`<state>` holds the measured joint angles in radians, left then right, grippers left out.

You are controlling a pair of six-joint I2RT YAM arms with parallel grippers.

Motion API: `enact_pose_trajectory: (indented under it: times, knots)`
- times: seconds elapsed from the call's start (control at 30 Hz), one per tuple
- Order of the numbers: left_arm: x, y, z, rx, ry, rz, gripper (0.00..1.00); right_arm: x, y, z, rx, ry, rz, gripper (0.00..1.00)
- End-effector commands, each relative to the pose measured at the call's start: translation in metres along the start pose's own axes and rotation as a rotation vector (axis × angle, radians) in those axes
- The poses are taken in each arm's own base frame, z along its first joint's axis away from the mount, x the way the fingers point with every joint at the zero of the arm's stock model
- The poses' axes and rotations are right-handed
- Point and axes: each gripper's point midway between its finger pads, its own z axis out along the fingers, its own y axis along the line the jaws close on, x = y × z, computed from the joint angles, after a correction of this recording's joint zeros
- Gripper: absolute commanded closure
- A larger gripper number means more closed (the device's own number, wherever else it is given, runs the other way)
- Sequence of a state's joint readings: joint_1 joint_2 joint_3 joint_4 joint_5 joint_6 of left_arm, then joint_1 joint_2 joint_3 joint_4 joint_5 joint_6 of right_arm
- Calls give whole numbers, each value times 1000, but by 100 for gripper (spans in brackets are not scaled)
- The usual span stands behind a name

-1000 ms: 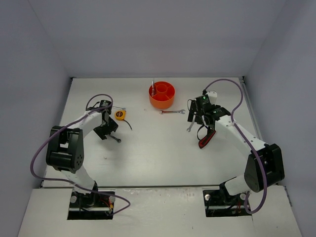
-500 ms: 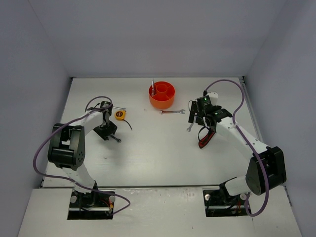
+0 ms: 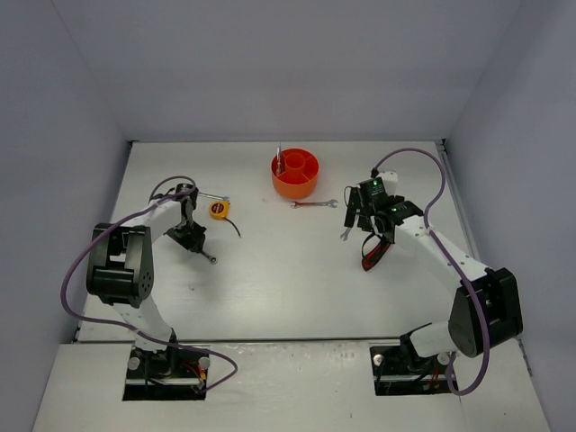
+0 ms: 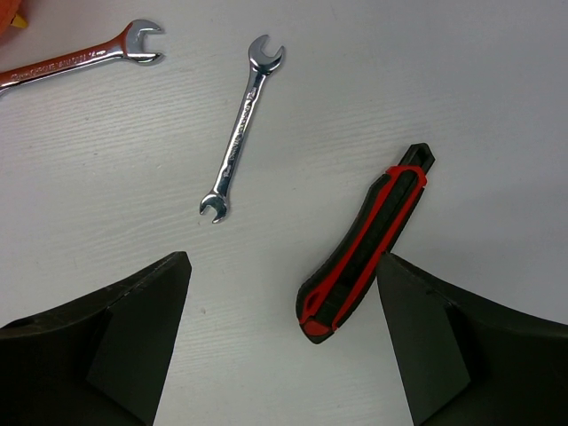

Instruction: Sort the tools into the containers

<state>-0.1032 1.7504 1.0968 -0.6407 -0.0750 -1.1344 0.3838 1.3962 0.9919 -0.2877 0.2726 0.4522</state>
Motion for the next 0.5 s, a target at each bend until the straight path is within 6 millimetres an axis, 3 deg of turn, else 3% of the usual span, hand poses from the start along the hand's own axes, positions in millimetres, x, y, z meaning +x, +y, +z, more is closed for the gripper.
enact_pose_trajectory:
  times: [0.0,0.3,0.47]
  knots:
    - [-7,3,2,-15,-24,12,100,-24,-1,-11,-17,-82,46,17]
    - [-53,-35,-80,187,-257,113,100,-33,11,-16,-74,-87,53,17]
    - [-56,-54,-119,271,-368,271,100,-44,27,-25,-153,-95,59,18]
